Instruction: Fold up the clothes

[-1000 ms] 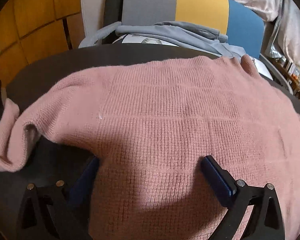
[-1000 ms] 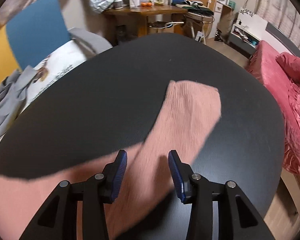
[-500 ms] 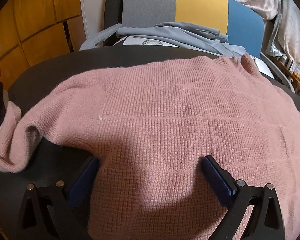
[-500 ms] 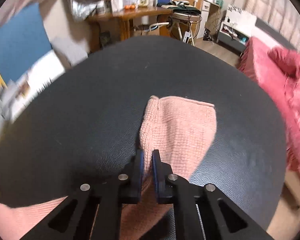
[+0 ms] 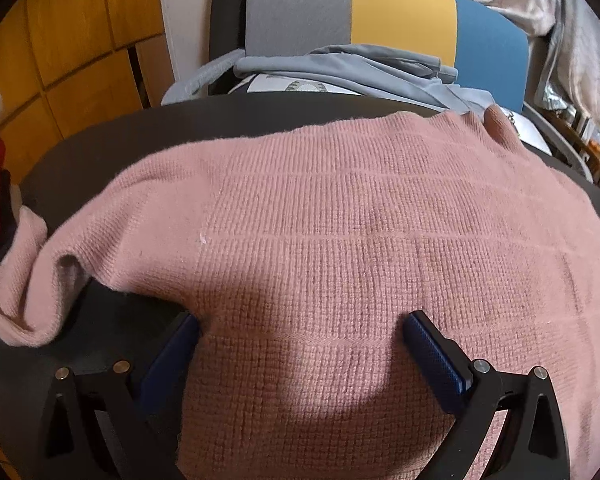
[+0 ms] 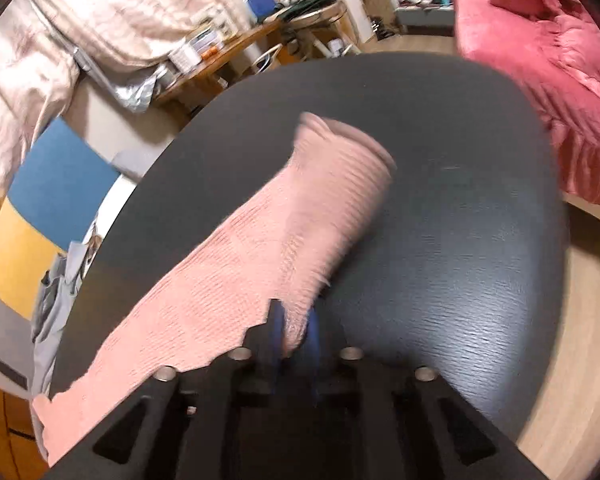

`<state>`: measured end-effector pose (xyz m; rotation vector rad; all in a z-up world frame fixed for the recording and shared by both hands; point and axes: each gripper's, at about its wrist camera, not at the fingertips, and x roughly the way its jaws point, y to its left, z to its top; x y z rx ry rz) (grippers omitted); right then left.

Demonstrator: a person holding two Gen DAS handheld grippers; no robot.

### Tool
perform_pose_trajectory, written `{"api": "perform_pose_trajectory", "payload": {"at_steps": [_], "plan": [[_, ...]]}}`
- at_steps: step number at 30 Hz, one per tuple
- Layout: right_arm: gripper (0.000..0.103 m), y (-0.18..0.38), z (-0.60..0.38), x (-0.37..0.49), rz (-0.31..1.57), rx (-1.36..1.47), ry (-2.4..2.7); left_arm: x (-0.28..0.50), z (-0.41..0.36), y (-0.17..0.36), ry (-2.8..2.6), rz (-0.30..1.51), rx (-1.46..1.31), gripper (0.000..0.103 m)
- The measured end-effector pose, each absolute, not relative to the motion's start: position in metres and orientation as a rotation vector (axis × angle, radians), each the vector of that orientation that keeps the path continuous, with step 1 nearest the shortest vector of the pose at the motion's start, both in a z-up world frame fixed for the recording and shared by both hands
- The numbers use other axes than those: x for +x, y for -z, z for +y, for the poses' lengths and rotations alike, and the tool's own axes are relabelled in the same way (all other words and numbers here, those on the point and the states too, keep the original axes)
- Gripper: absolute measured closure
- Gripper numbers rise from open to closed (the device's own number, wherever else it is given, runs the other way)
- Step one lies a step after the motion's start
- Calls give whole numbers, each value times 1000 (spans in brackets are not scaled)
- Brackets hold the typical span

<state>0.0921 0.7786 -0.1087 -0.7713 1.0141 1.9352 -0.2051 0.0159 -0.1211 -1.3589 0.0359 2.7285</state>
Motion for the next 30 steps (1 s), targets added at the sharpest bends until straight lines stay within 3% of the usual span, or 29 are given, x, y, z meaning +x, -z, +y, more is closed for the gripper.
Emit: {"api": "perform_pose_trajectory", "payload": {"at_steps": [1, 5, 8, 9, 11, 12, 14, 15, 16, 17, 19, 25, 30], "plan": [[74, 103, 773, 95, 942, -786, -1888, -205, 15, 122, -2726, 27, -1360, 0], [74, 73, 737, 91, 657, -805, -1861, -205, 17, 122, -2730, 34, -1356, 0], [73, 30, 658, 79, 221, -615, -1944, -204, 17, 122, -2728, 27, -1356, 0], [67, 21, 630, 75, 78, -521, -1959, -204, 17, 122, -2728, 28, -1356, 0], [29, 5, 578, 65, -166, -362, -1982, -204, 17, 122, -2727, 28, -1356, 0], [0, 2, 563, 52, -177, -380, -2032, -204, 17, 122, -2727, 27, -1356, 0], [2, -3, 535, 28, -182, -431, -2144, -204, 17, 122, -2726, 24, -1356, 0], [9, -6, 526, 15, -135, -493, -2233, -204, 17, 122, -2725, 21, -1356, 0], [37, -9, 515, 1, -87, -516, -2339, -204, 17, 122, -2725, 18, -1355, 0], [48, -14, 502, -9, -47, -493, -2456, -204, 17, 122, -2725, 17, -1356, 0], [47, -21, 481, -34, 22, -492, -2604, -204, 17, 122, -2724, 19, -1357, 0], [47, 6, 439, -181, 351, -1093, -2858, -218, 35, 103, -2707, 57, -1326, 0], [47, 32, 434, -264, 402, -1352, -2874, -262, 82, 62, -2606, 266, -1092, 0]]}}
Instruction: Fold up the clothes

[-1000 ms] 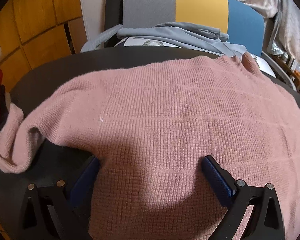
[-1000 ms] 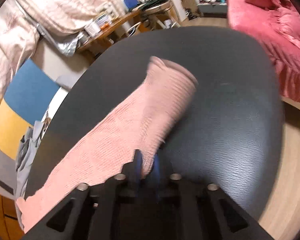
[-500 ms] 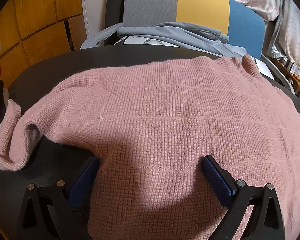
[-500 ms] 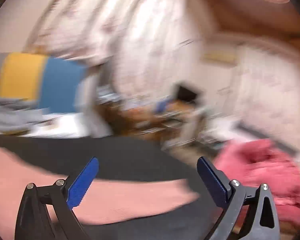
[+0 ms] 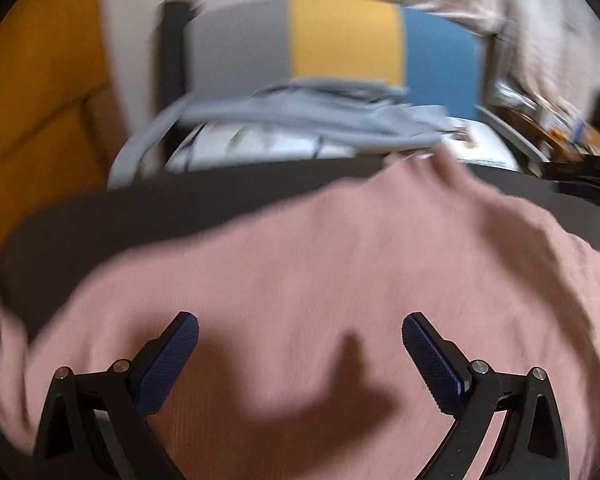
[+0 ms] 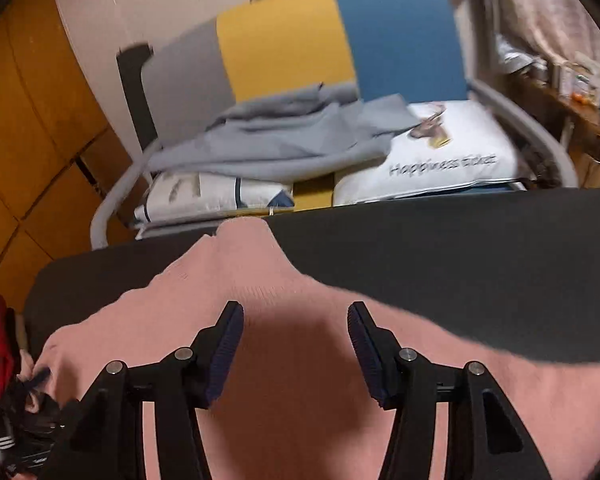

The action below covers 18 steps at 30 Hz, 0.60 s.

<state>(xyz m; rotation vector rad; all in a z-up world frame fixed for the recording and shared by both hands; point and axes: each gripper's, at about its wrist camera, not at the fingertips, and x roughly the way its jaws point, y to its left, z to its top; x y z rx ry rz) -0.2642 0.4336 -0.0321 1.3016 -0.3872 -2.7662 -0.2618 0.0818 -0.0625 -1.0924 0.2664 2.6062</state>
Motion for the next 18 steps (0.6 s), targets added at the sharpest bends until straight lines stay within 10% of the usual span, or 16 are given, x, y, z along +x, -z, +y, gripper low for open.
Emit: {"api": "perform_pose_trajectory", "payload": {"at_steps": [18], "plan": [[43, 97, 409, -374, -241, 1479, 2461, -439, 178, 87, -2284, 178, -1325, 0]]}}
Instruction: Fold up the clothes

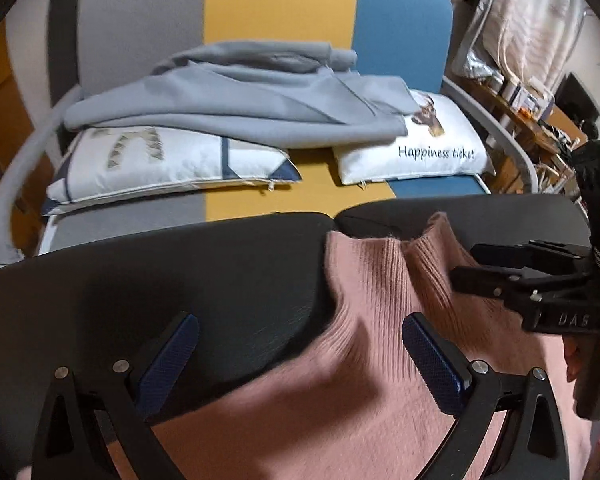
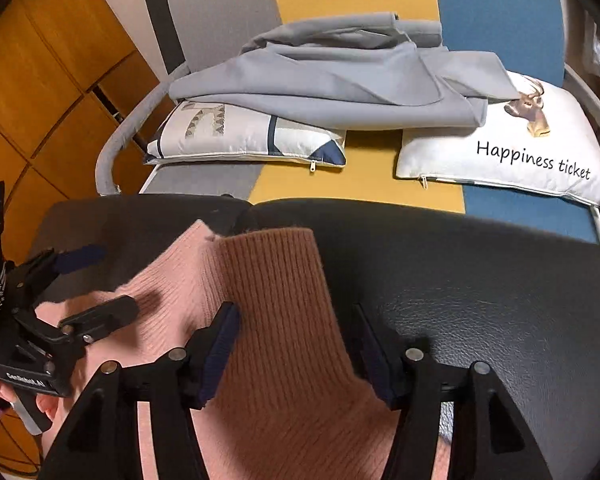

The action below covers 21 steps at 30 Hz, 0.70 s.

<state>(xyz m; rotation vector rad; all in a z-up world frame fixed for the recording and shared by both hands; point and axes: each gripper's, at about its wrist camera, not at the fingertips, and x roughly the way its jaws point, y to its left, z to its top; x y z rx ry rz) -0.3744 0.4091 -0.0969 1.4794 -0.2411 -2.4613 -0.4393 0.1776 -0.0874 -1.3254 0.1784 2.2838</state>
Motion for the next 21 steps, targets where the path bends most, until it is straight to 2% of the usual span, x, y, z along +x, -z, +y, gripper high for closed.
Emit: {"api": "perform_pose_trajectory", "payload": {"at_steps": [3, 6, 7, 9, 11, 12, 13, 14, 16, 21], "plan": [[42, 99, 406, -373, -198, 1450, 2473, -441, 192, 99, -2251, 236, -1348, 0], [41, 100, 403, -370, -130, 1418, 2484, -434, 205, 106, -2262, 410, -1299, 0], [41, 99, 401, -369, -93, 1414, 2486, -430, 210, 108, -2262, 476, -1274, 3], [49, 98, 400, -369, -65, 1430, 2504, -422, 214, 105, -2253, 515, -1215, 18], [71, 97, 403, -369, -84, 1440, 2525, -417, 215, 100, -2237, 519, -1182, 45], [87, 96, 406, -370, -122, 1441, 2524, -415, 216, 98, -2228, 520, -1170, 57], [89, 96, 410, -370, -163, 1439, 2522, -413, 218, 95, -2213, 522, -1164, 79], [89, 95, 413, -370, -212, 1433, 2522, -412, 220, 92, -2206, 524, -1165, 92], [89, 91, 419, -366, -277, 1398, 2535, -412, 221, 85, -2223, 513, -1164, 96], [90, 67, 427, -342, -369, 1261, 2571, -405, 202, 61, -2260, 336, -1109, 96]]}}
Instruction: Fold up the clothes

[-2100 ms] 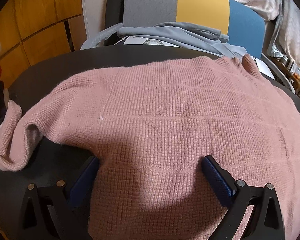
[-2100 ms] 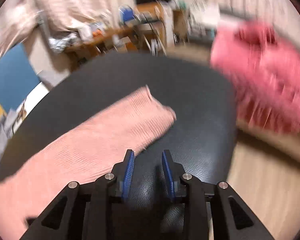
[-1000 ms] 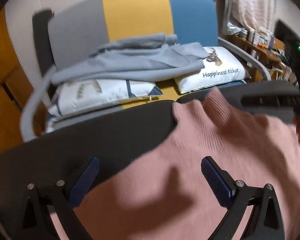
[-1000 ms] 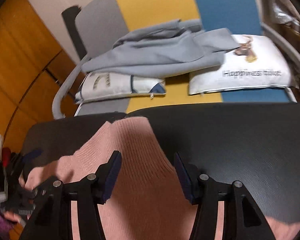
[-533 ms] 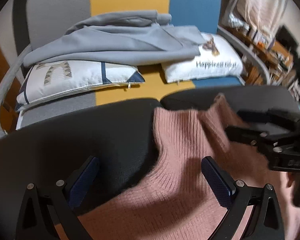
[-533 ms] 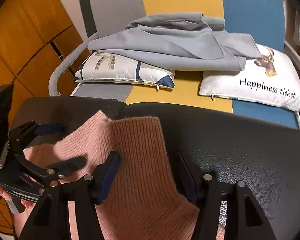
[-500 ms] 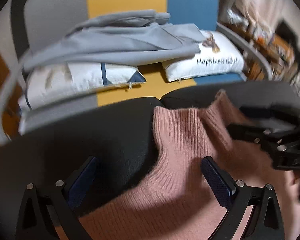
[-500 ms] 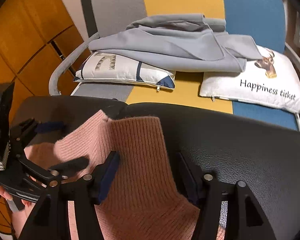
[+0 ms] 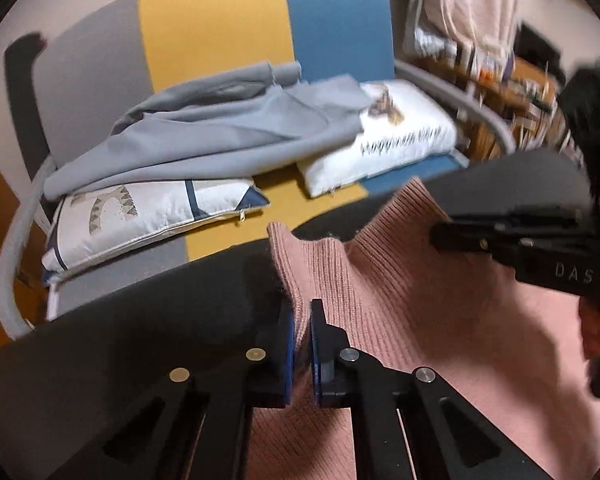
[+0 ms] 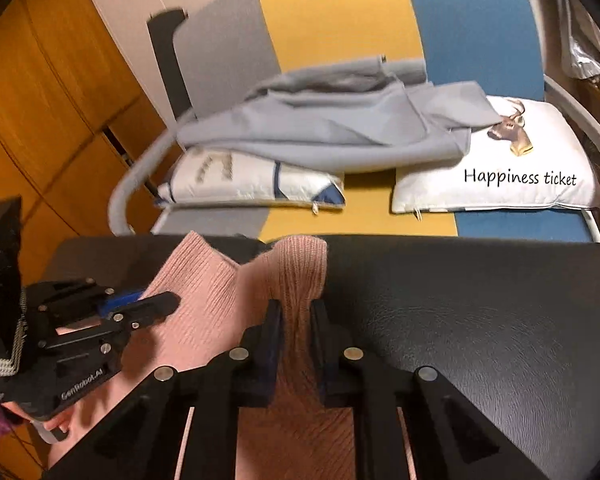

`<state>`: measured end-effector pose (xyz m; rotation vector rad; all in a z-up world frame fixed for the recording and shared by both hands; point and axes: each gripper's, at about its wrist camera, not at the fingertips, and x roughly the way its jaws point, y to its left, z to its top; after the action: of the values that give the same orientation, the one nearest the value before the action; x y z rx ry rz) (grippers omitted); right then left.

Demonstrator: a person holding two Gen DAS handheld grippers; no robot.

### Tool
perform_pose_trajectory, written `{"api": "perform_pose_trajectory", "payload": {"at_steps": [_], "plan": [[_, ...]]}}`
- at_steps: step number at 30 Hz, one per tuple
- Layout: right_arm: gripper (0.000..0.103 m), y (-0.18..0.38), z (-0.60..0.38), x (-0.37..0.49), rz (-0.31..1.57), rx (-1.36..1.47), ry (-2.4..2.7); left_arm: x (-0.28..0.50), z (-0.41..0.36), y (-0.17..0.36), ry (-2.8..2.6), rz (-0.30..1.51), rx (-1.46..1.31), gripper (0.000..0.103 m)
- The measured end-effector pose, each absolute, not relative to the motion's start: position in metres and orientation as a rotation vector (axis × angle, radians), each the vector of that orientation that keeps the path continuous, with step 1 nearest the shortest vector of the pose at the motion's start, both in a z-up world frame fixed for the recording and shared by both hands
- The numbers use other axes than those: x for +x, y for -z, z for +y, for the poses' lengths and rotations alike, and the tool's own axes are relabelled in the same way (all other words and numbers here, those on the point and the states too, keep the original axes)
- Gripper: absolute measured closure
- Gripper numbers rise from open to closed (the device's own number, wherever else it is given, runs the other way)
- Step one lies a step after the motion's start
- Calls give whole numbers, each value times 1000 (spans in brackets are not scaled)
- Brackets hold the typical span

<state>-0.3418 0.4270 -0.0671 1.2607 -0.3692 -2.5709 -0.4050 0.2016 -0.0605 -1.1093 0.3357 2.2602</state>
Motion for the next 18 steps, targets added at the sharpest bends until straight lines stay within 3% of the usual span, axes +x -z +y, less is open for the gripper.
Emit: {"api": "perform_pose_trajectory", "payload": {"at_steps": [10, 15, 18], "plan": [[91, 27, 433, -252, -470, 1072, 2543, -334, 151, 23, -2243, 103, -962, 96], [91, 41, 424, -198, -424, 1094, 2525, -284, 129, 37, -2220, 105, -959, 96], [80, 67, 417, -170, -398, 1212, 2524, -255, 119, 61, -2197, 112, -1024, 96]]}}
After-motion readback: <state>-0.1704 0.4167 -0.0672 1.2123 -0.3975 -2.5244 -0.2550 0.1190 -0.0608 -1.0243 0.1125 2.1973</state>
